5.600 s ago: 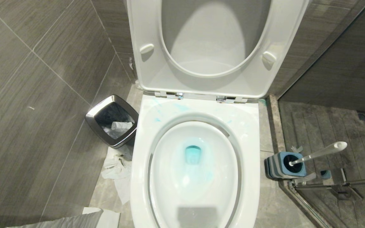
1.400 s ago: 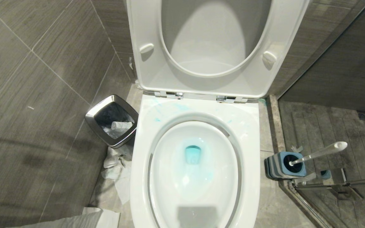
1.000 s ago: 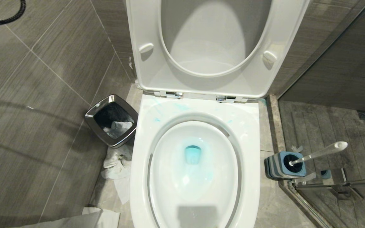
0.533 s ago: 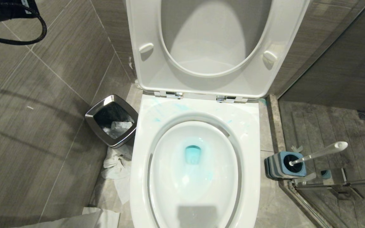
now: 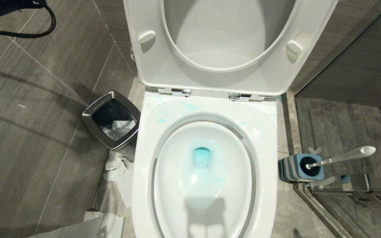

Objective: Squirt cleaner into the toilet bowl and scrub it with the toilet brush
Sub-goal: Flush the toilet

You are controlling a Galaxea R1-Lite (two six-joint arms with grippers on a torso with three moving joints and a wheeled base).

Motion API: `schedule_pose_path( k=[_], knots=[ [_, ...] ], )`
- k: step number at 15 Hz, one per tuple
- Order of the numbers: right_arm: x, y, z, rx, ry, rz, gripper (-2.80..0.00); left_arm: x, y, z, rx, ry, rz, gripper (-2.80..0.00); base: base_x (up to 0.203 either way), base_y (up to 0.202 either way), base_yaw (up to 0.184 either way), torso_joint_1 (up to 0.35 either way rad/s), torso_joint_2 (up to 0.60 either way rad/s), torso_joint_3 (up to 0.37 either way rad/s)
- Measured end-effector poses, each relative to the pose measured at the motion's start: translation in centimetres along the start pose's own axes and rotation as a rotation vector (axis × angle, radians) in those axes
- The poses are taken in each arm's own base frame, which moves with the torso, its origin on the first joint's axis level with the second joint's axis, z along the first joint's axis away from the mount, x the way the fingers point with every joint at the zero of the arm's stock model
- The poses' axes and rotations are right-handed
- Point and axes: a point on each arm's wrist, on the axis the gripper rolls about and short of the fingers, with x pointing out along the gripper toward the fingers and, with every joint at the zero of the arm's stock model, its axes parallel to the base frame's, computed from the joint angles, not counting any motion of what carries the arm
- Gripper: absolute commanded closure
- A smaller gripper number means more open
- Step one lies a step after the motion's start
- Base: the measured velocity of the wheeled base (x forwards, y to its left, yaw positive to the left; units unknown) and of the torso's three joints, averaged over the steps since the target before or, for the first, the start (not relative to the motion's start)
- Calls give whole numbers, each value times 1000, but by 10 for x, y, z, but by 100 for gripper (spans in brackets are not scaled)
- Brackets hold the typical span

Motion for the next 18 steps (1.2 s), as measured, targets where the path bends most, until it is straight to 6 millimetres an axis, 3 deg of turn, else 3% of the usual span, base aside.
schedule_pose_path(
  k=[4,8,10,18],
  knots=[
    [0,0,0,0,0,0,0,16,0,-1,-4,-158,8,0,0,0,0,0,3,-74],
    [0,0,0,0,0,0,0,34,-9,3,-28,-459,22,0,0,0,0,0,0,0],
    [0,0,0,0,0,0,0,35,-16,4,-44,-498,3,0,0,0,0,0,0,0],
    [0,0,0,0,0,-1,0,0,-49,45,-108,-438,-110,0,0,0,0,0,0,0]
  ],
)
